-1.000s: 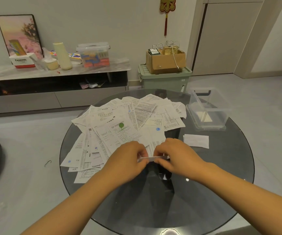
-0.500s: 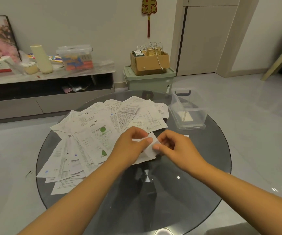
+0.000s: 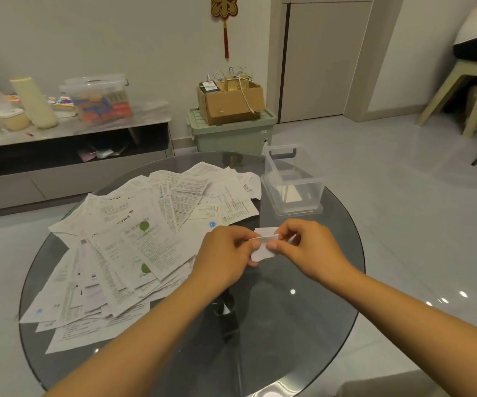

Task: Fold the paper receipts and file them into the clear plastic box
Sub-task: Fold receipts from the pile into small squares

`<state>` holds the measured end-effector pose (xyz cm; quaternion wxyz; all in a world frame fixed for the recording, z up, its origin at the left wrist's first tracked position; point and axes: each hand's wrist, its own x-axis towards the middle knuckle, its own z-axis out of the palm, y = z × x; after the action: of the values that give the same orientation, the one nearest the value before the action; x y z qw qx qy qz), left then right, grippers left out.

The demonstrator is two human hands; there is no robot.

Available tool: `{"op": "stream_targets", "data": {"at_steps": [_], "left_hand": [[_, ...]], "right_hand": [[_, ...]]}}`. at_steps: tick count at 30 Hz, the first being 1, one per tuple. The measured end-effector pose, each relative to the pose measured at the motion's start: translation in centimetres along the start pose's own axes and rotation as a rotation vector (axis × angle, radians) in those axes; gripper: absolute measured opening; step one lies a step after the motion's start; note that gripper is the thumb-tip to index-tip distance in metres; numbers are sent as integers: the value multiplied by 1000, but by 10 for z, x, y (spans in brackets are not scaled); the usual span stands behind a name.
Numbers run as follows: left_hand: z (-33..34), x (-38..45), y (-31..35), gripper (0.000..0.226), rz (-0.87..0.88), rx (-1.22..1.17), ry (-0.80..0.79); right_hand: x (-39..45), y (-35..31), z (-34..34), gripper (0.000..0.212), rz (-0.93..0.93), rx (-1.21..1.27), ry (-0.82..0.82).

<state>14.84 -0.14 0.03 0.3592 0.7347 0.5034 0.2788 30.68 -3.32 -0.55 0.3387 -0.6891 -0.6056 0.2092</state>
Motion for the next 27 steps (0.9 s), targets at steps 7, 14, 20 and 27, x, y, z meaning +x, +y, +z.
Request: {"op": "stream_targets", "data": {"at_steps": [7, 14, 20, 27], "left_hand": [[18, 9, 0, 34, 140, 142, 89], [33, 17, -4, 28, 343, 373, 89], [35, 19, -5, 38, 281, 298, 165], [38, 20, -21, 39, 343, 401, 18]], "right_hand": [[16, 17, -2, 12, 151, 40, 41], [25, 27, -5, 9, 139, 93, 107], [22, 28, -12, 7, -59, 90, 214], [18, 38, -6, 20, -63, -122, 37]]}}
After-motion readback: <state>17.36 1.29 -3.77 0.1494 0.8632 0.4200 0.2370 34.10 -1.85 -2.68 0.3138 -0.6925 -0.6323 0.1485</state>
